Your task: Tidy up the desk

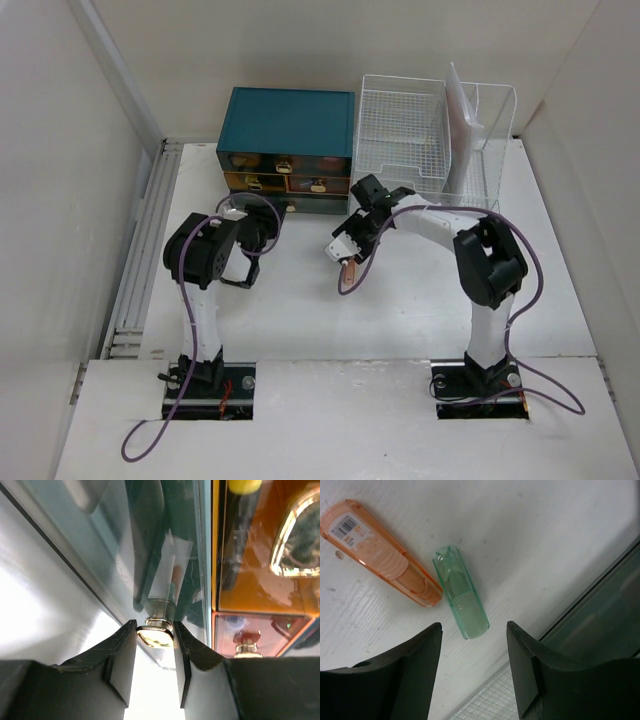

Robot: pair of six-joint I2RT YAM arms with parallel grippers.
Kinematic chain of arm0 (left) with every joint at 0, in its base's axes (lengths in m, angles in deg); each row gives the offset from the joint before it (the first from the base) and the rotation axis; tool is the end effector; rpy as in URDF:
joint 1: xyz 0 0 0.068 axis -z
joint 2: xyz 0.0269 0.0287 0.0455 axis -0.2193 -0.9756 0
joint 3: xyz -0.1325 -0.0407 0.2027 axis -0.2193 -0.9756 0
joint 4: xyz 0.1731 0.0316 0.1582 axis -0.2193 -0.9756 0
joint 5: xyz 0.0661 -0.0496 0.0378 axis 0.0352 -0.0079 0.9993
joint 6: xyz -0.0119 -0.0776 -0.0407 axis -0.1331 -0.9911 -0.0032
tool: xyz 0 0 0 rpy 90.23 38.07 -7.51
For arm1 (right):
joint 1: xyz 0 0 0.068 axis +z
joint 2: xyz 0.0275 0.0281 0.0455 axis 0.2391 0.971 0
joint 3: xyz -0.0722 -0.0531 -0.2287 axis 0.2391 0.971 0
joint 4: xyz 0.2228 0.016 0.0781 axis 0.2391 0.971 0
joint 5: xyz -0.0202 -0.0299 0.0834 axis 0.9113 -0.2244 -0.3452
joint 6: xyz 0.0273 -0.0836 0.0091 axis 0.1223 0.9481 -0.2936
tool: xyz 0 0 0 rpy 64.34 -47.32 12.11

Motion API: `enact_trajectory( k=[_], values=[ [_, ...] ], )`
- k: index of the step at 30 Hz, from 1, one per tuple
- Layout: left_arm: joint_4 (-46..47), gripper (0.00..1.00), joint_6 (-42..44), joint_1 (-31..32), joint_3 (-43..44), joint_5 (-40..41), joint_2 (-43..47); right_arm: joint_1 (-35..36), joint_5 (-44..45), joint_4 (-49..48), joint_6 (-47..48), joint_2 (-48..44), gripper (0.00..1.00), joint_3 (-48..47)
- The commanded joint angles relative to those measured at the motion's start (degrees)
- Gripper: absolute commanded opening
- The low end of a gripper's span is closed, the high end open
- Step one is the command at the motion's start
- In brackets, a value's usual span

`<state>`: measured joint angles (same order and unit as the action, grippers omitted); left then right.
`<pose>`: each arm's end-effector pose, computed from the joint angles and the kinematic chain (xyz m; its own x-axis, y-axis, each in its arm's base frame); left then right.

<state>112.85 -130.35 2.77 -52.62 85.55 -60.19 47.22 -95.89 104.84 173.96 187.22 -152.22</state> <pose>0.3583 -0.0981 0.1027 -0.2573 -0.9371 -0.2360 0.0273 0.2371 -0.9711 0.2949 0.2328 0.1383 0.7742 -0.5569 -0.3008 -0.6320 -0.6534 -0.4168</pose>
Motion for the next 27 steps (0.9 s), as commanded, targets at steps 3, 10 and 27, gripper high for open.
enact_trajectory(
  k=[3, 10, 27],
  values=[
    [17.3, 0.0, 1.4, 1.3, -4.3, -0.7, 1.4, 1.9, -0.8, 4.8, 2.4, 2.4, 0.6, -4.4],
    [18.4, 0.0, 2.4, 1.8, -6.7, -0.7, 3.4, 1.9, 1.7, 6.0, 4.2, 5.3, 0.6, -6.1],
    [21.9, 0.0, 3.0, 3.9, -14.7, 1.0, 9.0, 3.5, 6.7, 12.6, 5.2, 9.3, 0.29, -9.7]
  ],
)
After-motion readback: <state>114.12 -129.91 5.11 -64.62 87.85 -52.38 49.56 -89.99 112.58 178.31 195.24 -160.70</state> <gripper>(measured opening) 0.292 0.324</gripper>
